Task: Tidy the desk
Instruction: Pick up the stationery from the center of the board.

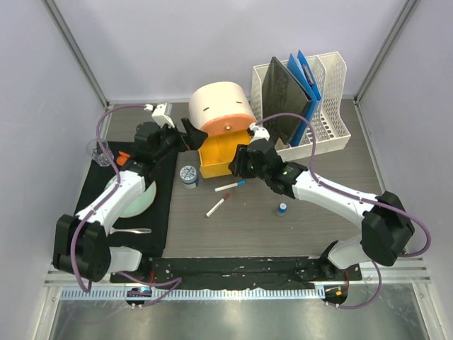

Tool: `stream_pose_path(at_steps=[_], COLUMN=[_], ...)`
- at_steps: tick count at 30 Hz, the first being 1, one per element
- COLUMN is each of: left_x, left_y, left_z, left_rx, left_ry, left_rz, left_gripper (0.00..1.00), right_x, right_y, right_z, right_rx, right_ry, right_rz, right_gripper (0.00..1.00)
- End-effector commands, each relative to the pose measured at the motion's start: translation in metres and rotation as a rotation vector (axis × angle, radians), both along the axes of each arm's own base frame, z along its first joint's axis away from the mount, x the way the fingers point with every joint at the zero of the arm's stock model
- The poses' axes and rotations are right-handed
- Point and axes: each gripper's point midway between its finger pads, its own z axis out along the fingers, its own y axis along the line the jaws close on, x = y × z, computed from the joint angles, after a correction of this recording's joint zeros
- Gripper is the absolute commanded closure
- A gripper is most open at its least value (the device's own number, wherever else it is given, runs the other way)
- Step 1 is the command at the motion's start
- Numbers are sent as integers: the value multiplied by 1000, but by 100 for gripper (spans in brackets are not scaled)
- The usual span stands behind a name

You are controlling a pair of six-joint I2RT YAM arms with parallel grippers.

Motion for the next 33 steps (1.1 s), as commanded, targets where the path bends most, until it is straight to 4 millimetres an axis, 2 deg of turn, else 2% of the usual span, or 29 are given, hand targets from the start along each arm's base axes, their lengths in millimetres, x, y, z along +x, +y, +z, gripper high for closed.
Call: stream_pose_path(at_steps=[1, 8, 11, 13, 16, 18, 20, 21, 23, 25, 27, 31, 33], left_x=[-14, -33, -39, -42, -48, -51, -54, -54, -57, -59, -63, -72, -79], left_y=[6, 20, 25, 27, 31, 34, 38, 40, 44, 48, 50, 50, 50], left_z=[42, 49, 47, 44, 35, 29, 25, 24, 24, 24, 24, 23, 20], left_rx=[-25, 3, 14, 16, 36, 54, 66, 72, 84, 96, 115, 146, 170], left_ry=[-99, -113, -102, -90, -51, -27, -12, -9, -4, 1, 6, 22, 33], left_rz=[14, 54, 68, 73, 88, 96, 108, 121, 133, 146, 143, 114, 87], left_gripper=[0, 0, 0, 0, 0, 0, 0, 0, 0, 0, 1, 0, 0], right_x=[20, 30, 25, 21, 4, -3, -9, -11, -6, -3, -6, -9, -11], right_y=[12, 12, 13, 13, 11, 7, -5, -12, -35, -61, -76, -89, -89], right_z=[33, 30, 34, 46, 82, 92, 108, 109, 120, 110, 107, 94, 79], right_rx=[42, 9, 21, 50, 114, 114, 120, 105, 68, -11, -40, -54, -64], right_ry=[-97, -109, -113, -138, -199, -217, -253, -250, -276, -248, -233, -193, -144], right_rz=[-7, -13, 11, 27, 89, 111, 97, 83, -22, -127, -163, -193, -185], right_gripper=[55, 55, 54, 51, 44, 37, 32, 31, 28, 27, 27, 26, 26])
